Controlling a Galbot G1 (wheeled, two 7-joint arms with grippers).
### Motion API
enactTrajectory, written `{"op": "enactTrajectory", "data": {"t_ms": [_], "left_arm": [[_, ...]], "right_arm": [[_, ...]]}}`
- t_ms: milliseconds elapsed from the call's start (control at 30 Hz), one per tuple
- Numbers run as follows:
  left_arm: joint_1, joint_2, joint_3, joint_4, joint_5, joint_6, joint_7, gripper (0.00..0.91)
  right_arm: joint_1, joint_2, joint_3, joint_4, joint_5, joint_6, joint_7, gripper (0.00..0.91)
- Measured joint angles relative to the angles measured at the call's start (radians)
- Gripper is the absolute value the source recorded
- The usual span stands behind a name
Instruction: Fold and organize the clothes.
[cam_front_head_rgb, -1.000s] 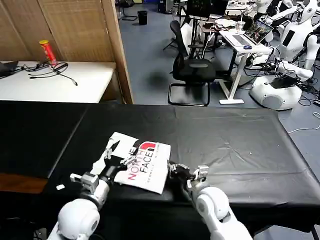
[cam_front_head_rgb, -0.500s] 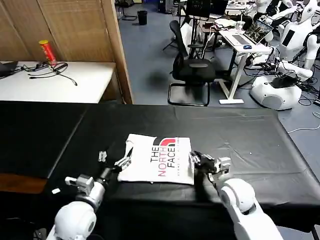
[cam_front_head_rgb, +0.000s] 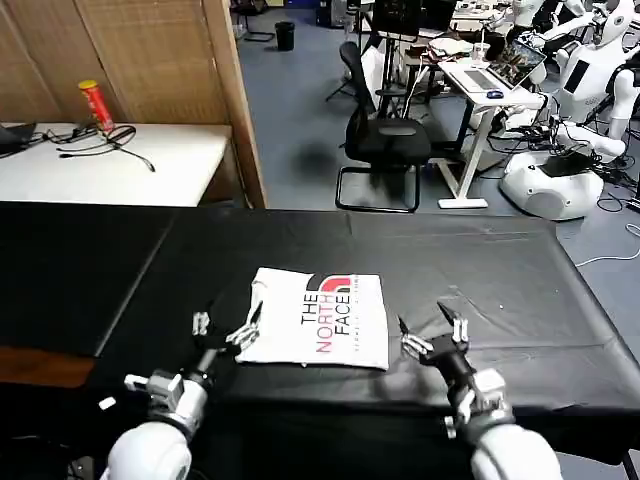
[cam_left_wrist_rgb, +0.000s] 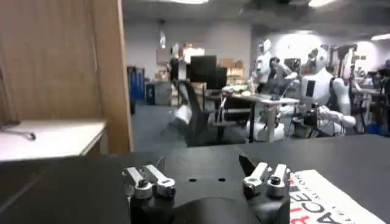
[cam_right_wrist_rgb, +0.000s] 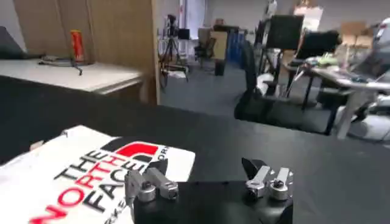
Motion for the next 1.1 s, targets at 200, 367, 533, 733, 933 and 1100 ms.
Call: {"op": "enactTrajectory", "data": {"t_ms": [200,367,533,733,933,1100], "left_arm": [[0.080,0.036,-0.014,-0.057,-0.017,-0.018,-0.063,0.878],[0.233,0.066,-0.023,-0.112,-0.016,-0.055,-0.134,0.878],[0.363,0.054,-0.027,-0.164,0.001,-0.066,-0.166,0.878],[0.471,0.056,-0.051,-0.218,0.001,-0.045,-0.191,0.878],[0.532,0.060,-0.079,-0.249,-0.015,-0.032,-0.208,0.878],[0.558,0.060,-0.092,-0.265,-0.015,-0.029,-0.211,0.878]], "right_arm": [[-0.156,0.053,0.002,0.051,-0.099,0.189,0.100,0.878],[-0.291,0.082,0.026,0.095,-0.137,0.287,0.160,0.878],[-0.402,0.104,0.021,0.132,-0.159,0.307,0.207,0.878],[-0.507,0.118,-0.004,0.184,-0.171,0.285,0.252,0.878],[-0.569,0.135,-0.021,0.213,-0.160,0.251,0.287,0.878],[-0.593,0.140,-0.032,0.224,-0.129,0.238,0.307,0.878]]}}
